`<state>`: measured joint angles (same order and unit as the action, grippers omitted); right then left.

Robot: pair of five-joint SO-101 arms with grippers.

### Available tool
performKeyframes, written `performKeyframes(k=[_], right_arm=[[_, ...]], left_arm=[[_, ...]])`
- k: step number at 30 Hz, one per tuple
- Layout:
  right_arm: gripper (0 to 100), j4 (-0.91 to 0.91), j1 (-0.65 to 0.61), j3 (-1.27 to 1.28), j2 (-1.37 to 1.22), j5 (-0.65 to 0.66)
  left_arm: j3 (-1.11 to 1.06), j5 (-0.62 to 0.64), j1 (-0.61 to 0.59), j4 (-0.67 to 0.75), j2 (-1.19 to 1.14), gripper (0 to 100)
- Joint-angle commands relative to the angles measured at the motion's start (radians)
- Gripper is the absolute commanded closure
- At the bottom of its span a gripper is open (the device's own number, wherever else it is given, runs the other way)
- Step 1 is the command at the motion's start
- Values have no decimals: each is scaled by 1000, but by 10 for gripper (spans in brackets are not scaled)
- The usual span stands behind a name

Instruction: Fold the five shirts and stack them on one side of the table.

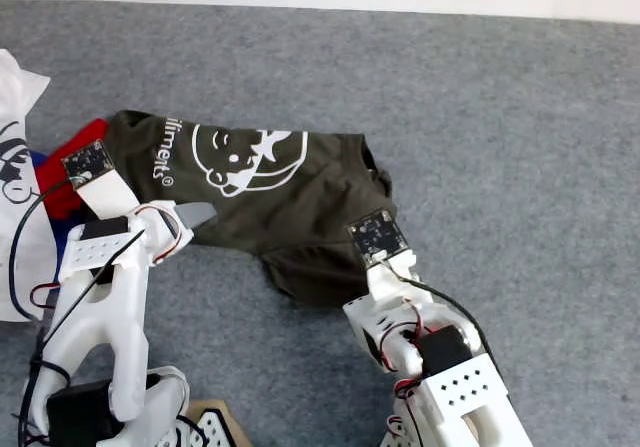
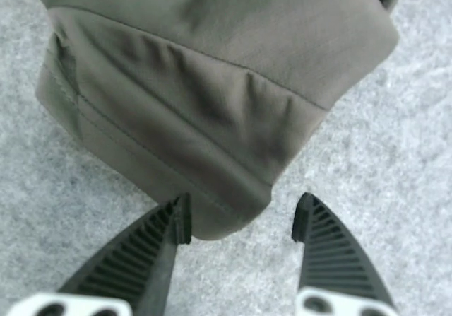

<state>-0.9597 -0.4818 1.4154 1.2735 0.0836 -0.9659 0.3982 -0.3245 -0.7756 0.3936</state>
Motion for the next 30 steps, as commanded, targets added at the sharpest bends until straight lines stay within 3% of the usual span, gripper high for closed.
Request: performKeyframes(k=[1,12,30], right_arm=[[769,-10,2,-84,-31,-40],[769,-93,-21,-372,-650,-49],[771,19,-42,-374,-696,-150]], left_arm=[[-1,3,16,34,28,575],[-2,2,16,48,28,575],[-2,2,18,48,28,575]])
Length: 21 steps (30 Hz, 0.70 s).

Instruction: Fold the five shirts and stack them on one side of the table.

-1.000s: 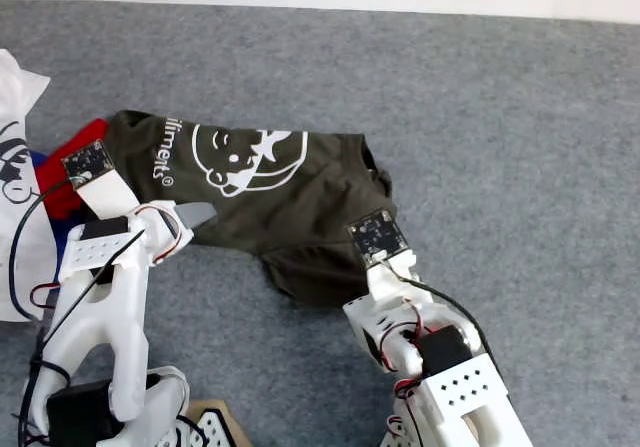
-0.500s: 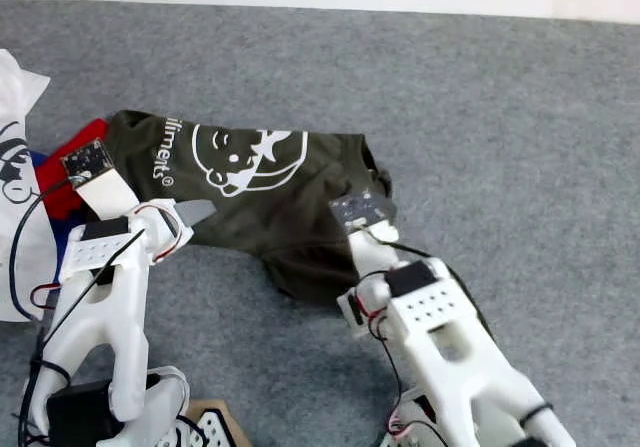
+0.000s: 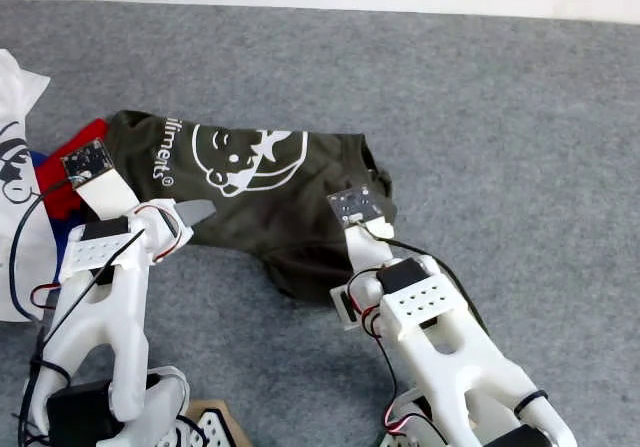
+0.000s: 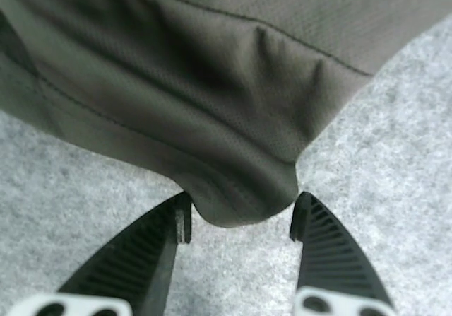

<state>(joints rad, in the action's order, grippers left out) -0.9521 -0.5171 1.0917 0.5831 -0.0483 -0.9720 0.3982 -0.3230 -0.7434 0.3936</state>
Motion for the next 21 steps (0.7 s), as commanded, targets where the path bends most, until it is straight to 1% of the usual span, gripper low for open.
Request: performKeyframes(k=[1,6,9,15,18,21], right_arm=[[771,12,-7,-50,-5,-20],[771,7,-5,-59,-7,-23],[771,-56,-5,-133,-13,-48],[771,-142,-5,-275,-200,-55],[771,-140,-10,-288,-271,-57],[771,-139,-8,-286,-278,-57]], left_arm=[[4,2,16,15,28,575],[4,2,16,15,28,575],[4,2,16,15,28,575],[4,2,16,15,28,575],[4,2,16,15,28,575],[4,2,16,15,28,575]])
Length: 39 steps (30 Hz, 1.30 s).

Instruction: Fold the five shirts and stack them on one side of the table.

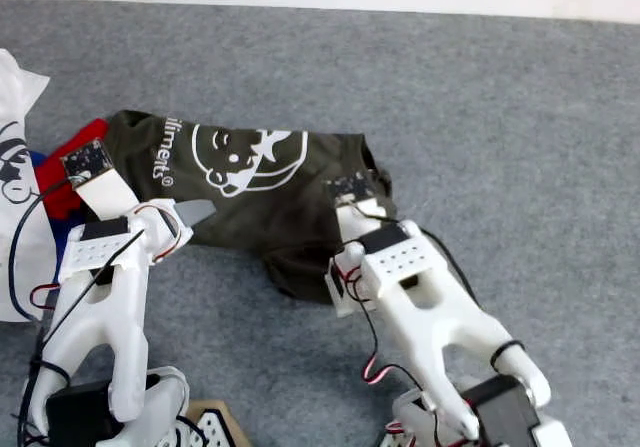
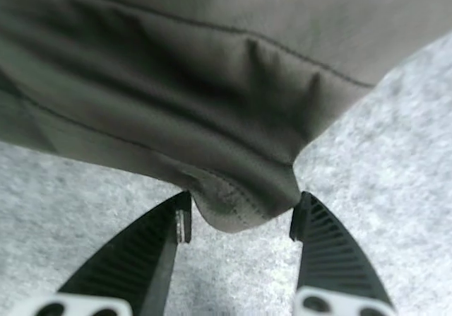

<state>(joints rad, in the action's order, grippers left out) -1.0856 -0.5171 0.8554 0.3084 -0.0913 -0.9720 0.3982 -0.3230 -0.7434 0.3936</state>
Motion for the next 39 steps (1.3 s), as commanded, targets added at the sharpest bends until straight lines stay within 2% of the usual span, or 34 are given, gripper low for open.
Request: performKeyframes(k=[1,8,13,17,21,29,39], right_arm=[[771,5,-7,-48,-10,-14],[776,97,-7,13,-54,-14],[885,119,-7,12,-110,-14],[901,117,-7,10,-114,-9],[920,21,5,-77,-114,-6],[983,-194,130,-318,-119,-5],[991,-275,137,-519,-127,-14]], left_arm=[[4,2,16,15,28,575],[4,2,16,15,28,575],[4,2,13,15,28,575],[4,2,13,15,28,575],[4,2,13,15,28,575],[4,2,13,15,28,575],[-4,0,13,15,28,575]])
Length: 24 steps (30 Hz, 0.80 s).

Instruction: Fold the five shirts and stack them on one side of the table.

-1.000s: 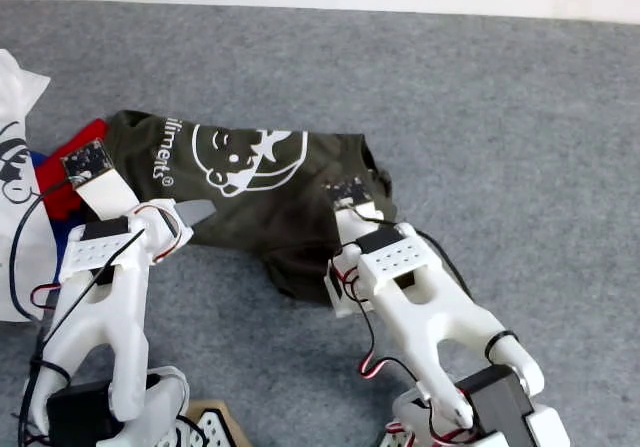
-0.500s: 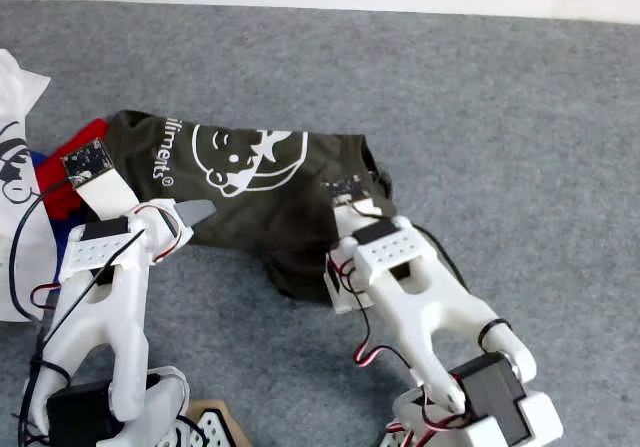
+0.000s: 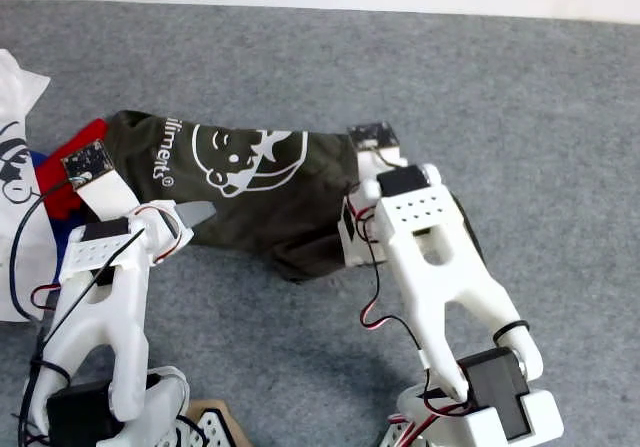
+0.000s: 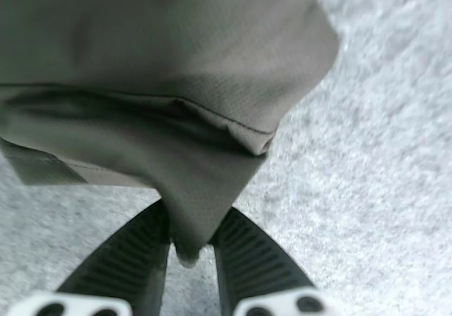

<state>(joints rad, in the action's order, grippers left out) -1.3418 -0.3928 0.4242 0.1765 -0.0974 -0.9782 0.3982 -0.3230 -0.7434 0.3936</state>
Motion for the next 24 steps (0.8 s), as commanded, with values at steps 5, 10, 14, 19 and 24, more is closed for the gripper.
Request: performKeyframes(k=[5,10,14,19,24], right_arm=[[991,-22,13,-196,-48,-11],[991,-22,25,-364,-251,-64],[991,-22,39,-533,-387,-64],[991,-22,62,-699,-510,-81],[988,-24,84,-803,-633,-92]], left_arm=[[1,0,13,15,28,575],[1,0,13,15,28,575],[1,0,13,15,28,575],[1,0,15,15,28,575],[1,0,15,15,28,575]])
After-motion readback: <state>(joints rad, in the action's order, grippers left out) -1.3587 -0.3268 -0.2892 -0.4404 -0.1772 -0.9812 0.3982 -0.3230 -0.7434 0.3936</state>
